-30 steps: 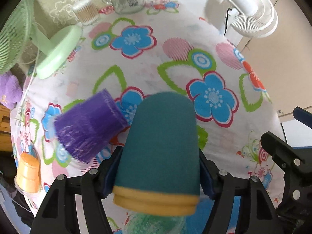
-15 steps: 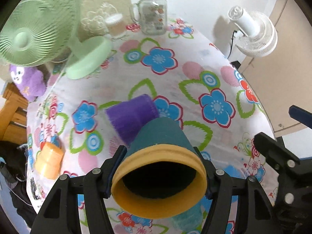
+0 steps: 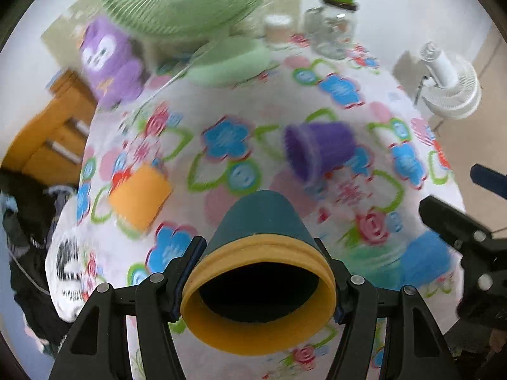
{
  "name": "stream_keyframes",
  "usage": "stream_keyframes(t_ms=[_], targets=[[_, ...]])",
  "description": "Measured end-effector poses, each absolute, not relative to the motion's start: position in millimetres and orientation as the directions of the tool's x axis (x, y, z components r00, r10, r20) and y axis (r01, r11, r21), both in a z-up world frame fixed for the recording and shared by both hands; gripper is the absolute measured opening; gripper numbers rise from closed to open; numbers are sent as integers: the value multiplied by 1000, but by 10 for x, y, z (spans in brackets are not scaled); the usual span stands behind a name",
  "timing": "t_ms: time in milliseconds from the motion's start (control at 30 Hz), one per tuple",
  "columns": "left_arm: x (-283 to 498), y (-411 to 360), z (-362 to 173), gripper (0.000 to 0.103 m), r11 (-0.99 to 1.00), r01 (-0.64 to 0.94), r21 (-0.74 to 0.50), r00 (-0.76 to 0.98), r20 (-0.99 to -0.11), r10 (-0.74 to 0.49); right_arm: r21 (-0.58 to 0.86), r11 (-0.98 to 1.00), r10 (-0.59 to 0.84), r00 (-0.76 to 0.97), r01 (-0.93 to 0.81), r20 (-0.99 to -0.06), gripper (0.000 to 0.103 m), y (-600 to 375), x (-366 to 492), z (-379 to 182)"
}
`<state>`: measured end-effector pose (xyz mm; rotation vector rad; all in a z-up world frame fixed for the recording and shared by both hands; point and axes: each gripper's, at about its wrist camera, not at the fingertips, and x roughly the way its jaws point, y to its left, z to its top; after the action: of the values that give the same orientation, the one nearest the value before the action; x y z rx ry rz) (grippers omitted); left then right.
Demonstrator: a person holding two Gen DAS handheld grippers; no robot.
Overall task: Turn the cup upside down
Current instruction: 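Lift the teal cup with the left gripper and rotate it, then close the right gripper on the teal cup while the left gripper releases it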
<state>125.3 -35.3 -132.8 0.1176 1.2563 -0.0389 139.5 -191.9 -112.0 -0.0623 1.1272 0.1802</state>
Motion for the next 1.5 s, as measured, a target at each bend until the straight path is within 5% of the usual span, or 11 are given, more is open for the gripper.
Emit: stream_keyframes(t_ms=[467, 700, 833, 1500], targets=[[734, -26, -1819, 67, 996, 69, 61, 280, -959, 40, -1, 965, 87, 323, -261, -942, 100, -1205, 1179, -1553], [606, 102, -2098, 68, 998, 25, -61, 154, -986, -64, -11, 966, 66, 293, -257, -954, 100, -1105, 1025, -1688], [558, 166, -2171, 77, 995, 5, -98, 121, -988, -98, -13, 968, 58, 277, -249, -959, 100, -1054, 954, -1744], [538, 772, -1633, 87, 991, 80, -109, 180, -976, -122, 74, 986, 116, 299, -147, -947, 100, -530, 773, -1424]])
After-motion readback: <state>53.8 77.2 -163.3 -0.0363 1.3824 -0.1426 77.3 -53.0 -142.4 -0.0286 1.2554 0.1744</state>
